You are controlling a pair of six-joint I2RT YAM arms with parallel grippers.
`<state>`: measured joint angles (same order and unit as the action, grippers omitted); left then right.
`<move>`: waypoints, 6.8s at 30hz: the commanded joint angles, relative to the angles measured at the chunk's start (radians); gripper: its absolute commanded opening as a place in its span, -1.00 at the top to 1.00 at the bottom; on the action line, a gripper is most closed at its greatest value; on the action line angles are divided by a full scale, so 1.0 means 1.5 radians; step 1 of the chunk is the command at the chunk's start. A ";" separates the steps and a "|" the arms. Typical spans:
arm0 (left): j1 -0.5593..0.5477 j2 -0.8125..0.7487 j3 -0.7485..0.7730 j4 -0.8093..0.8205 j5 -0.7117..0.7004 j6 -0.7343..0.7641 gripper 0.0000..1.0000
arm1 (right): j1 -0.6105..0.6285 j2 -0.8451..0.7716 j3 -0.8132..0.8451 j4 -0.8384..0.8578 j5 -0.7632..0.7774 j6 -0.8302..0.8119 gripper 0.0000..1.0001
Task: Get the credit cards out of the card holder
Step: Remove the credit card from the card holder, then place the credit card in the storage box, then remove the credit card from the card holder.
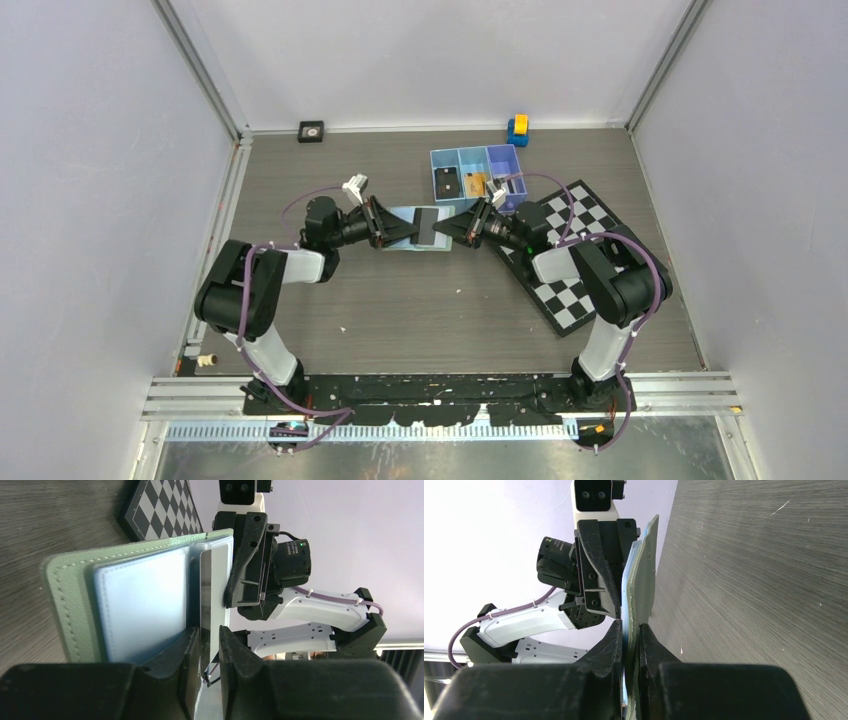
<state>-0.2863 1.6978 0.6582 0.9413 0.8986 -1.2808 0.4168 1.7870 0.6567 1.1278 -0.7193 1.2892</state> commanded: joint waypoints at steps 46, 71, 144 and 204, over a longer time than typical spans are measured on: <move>0.021 -0.258 -0.074 -0.109 -0.120 0.177 1.00 | 0.024 -0.197 0.020 -0.392 0.165 -0.301 -0.61; -0.031 -0.222 -0.065 -0.029 -0.099 0.143 1.00 | 0.078 -0.178 -0.014 -0.115 0.056 -0.206 0.13; -0.026 -0.008 0.115 -0.526 -0.280 0.359 -0.75 | 0.117 -0.095 0.385 -0.988 0.540 -0.514 -0.66; 0.024 0.012 -0.035 0.202 -0.050 -0.006 1.00 | 0.034 -0.226 0.076 -0.586 0.378 -0.341 -0.95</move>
<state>-0.2596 1.7519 0.6071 1.0847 0.7921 -1.2430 0.4747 1.4700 0.7734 0.1486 -0.1032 0.7414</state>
